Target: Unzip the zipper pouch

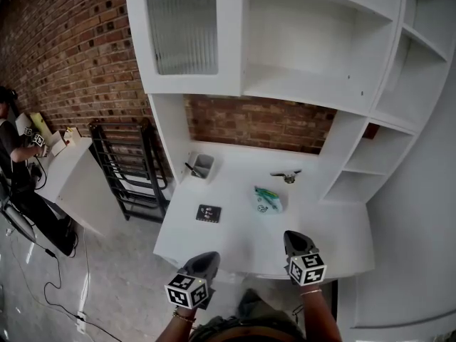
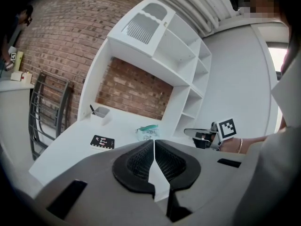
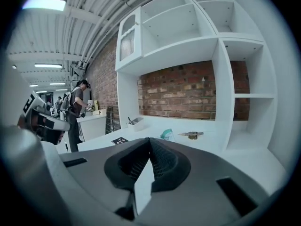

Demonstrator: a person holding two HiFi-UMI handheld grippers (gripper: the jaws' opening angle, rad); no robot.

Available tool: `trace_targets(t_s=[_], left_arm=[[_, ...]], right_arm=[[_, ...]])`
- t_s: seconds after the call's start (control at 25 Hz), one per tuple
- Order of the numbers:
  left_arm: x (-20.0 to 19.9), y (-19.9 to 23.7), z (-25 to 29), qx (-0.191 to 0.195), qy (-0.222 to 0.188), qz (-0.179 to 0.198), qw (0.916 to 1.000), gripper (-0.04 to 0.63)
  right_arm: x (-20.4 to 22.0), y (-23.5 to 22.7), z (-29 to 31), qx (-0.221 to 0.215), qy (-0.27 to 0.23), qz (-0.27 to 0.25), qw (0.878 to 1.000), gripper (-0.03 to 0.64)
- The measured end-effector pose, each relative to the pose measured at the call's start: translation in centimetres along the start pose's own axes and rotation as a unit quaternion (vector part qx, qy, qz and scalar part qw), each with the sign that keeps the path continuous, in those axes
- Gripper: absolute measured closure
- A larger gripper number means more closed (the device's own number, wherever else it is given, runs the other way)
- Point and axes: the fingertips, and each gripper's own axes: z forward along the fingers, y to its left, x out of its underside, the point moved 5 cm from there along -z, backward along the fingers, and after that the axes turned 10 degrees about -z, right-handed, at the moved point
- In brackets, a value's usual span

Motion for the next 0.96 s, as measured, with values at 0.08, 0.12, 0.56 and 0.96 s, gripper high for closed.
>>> trace_targets(t_s=[0.08,0.12,0.56,0.96], left_arm=[[-0.2,-0.1,-0.2,0.000,-0.006,0.007,1.0000,0.584],[-0.4,-0.1,-0.3,0.000,-0.008,0.009,0.9999,0.584],[-0.9,0.4,-0.5,-0.004,-0.012,0.030,0.9995,0.584],[-1.3,1.7,-1.3,-0.021,-0.019,0.020,0.9994,0.584]], right_arm=[[-0.2,0.3,-0.5,0.005,-0.003,-0.002,1.000,0.617],[-0.2,0.4,-0.6,0.006,-0.004,-0.002,1.000,0.617],[-0.4,0.7,-1.4,0.017,0.000,-0.003,1.000,0.617],[-0.1,1.4,-1.1,0.007,0.009,-0.003,1.000,0.617]])
